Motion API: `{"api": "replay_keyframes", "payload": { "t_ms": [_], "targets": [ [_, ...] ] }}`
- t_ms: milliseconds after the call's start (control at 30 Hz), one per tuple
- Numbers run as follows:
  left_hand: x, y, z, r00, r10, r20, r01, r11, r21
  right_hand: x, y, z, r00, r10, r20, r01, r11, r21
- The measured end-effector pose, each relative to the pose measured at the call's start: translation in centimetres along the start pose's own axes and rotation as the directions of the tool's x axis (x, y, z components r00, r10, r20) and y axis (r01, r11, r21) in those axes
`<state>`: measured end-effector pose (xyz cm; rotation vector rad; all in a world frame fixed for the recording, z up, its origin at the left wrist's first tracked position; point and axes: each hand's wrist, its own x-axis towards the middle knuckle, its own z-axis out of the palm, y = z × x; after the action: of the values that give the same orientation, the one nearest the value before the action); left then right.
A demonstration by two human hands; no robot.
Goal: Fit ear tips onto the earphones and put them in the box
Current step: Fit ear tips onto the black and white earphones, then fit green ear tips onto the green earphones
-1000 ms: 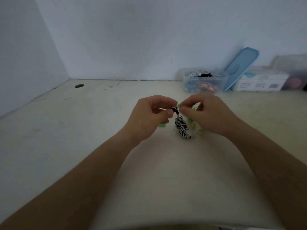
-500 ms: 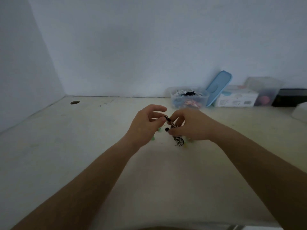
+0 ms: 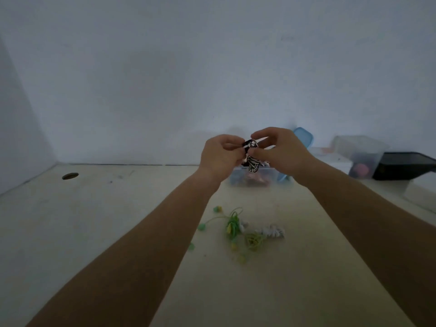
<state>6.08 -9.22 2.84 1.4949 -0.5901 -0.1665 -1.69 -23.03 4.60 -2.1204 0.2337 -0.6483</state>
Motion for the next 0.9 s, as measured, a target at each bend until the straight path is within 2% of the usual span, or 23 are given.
{"api": "replay_keyframes", "payload": {
  "t_ms": [133, 267, 400, 467, 567, 767, 900],
  "targets": [
    [4.8, -1.3, 1.5, 0.999, -0.012, -0.033, 0.014, 0.998, 0.068, 4.4, 2.5, -0.7, 0.996, -0.003, -0.090, -0.005, 0.996, -0.087],
    [8.1, -3.5, 3.0, 0.998, -0.063, -0.001, 0.063, 0.995, 0.075, 7.8, 4.5, -1.2, 0.988, -0.025, -0.156, -0.004, 0.984, -0.179],
    [9.3, -5.1, 3.0, 0.998, -0.030, -0.059, 0.043, 0.971, 0.234, 9.0, 6.2, -0.9, 0.998, 0.055, 0.025, -0.041, 0.916, -0.398],
    [9.2, -5.6, 2.8, 0.997, -0.018, -0.069, 0.036, 0.963, 0.267, 9.2, 7.0, -0.7, 0.996, 0.082, 0.044, -0.052, 0.881, -0.471],
    [8.5, -5.7, 2.7, 0.997, 0.020, -0.072, 0.002, 0.957, 0.291, 8.8, 7.1, -0.6, 0.999, 0.029, -0.027, -0.038, 0.893, -0.449],
    [5.8, -5.0, 2.1, 0.997, 0.067, -0.034, -0.051, 0.939, 0.340, 6.0, 5.5, 0.0, 0.997, -0.067, -0.048, 0.046, 0.935, -0.352],
    [2.4, -4.7, 1.0, 0.997, 0.077, 0.006, -0.073, 0.925, 0.373, 2.7, 4.0, 1.0, 0.993, -0.106, 0.046, 0.115, 0.943, -0.312]
  ]
}}
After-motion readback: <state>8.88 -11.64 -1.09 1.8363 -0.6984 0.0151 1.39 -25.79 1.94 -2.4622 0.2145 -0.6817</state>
